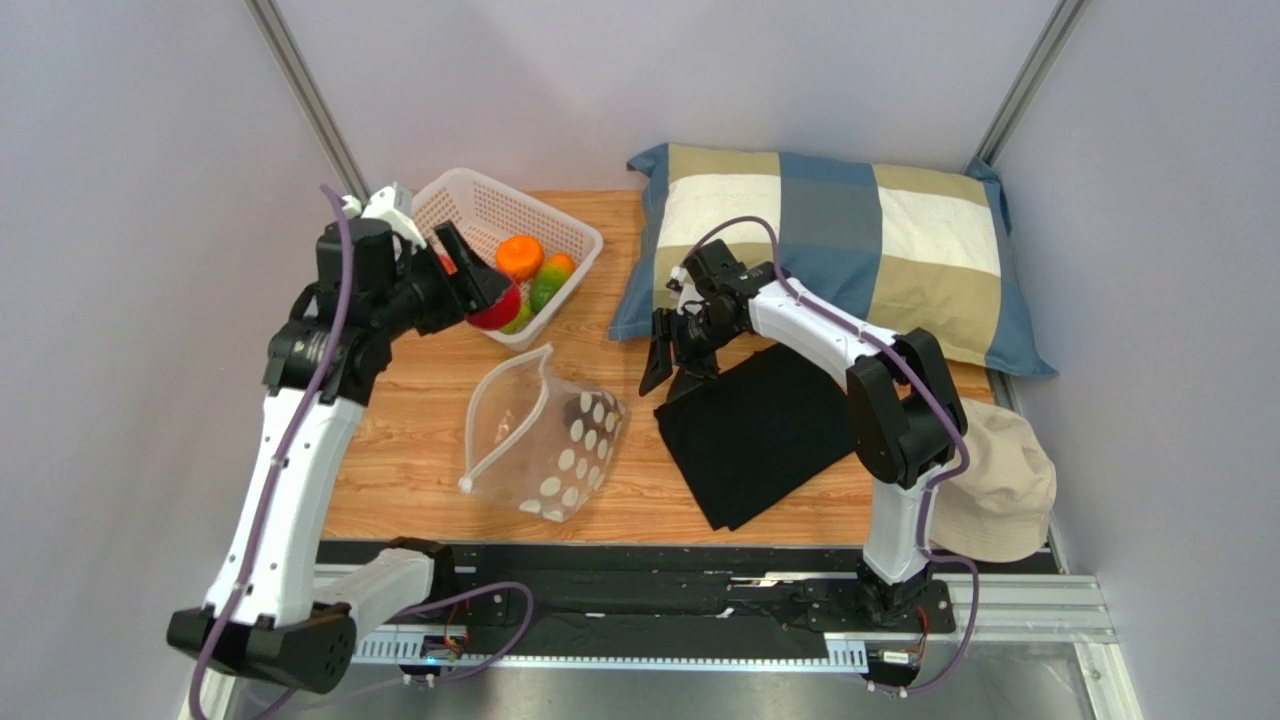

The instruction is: Open the zip-top bag and remove the fake food

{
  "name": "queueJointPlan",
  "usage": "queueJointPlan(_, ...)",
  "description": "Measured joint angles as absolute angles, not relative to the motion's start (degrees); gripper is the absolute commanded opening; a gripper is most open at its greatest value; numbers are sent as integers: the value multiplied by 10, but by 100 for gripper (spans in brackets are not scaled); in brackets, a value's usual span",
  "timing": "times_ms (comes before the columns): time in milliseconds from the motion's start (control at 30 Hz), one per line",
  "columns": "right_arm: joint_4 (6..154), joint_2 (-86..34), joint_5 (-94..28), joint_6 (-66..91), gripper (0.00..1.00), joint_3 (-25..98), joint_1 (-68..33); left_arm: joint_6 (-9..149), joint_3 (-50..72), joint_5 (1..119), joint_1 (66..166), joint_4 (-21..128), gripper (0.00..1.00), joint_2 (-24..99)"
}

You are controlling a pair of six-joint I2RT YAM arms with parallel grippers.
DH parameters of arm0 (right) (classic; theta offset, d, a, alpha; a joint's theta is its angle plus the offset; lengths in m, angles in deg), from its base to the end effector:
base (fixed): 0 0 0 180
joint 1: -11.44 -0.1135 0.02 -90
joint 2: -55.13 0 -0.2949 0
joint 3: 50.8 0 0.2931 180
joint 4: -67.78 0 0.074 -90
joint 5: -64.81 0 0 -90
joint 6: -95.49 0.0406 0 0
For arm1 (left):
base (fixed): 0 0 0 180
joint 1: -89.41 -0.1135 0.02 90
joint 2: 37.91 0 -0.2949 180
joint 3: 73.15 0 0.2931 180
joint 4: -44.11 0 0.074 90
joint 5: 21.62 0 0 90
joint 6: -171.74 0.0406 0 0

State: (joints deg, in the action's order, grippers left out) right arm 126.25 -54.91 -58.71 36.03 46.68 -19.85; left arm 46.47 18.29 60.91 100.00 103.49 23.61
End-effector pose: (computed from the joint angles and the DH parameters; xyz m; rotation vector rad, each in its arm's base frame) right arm 0.3662 0.2488 0.2248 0.1676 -2.9458 -1.0143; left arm 0.2280 -0.0480 0.4627 -0.3776 2.1073 -0.6151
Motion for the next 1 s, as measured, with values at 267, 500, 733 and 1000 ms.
queueJointPlan(267, 1296, -548, -600, 359, 55, 493, -199, 420, 207, 517, 952, 916, 0, 411)
queueJointPlan(500, 1346, -555, -602, 339, 57, 570, -199, 437, 529, 536, 931, 965, 0, 740)
queueJointPlan(733, 1381, -572, -596, 315, 66, 615, -199, 460, 581, 582, 907, 1031, 58, 879)
queueJointPlan(1000, 1419, -574, -590, 296, 80, 655, -202, 478, 591, 615, 885, 1063, 99, 887)
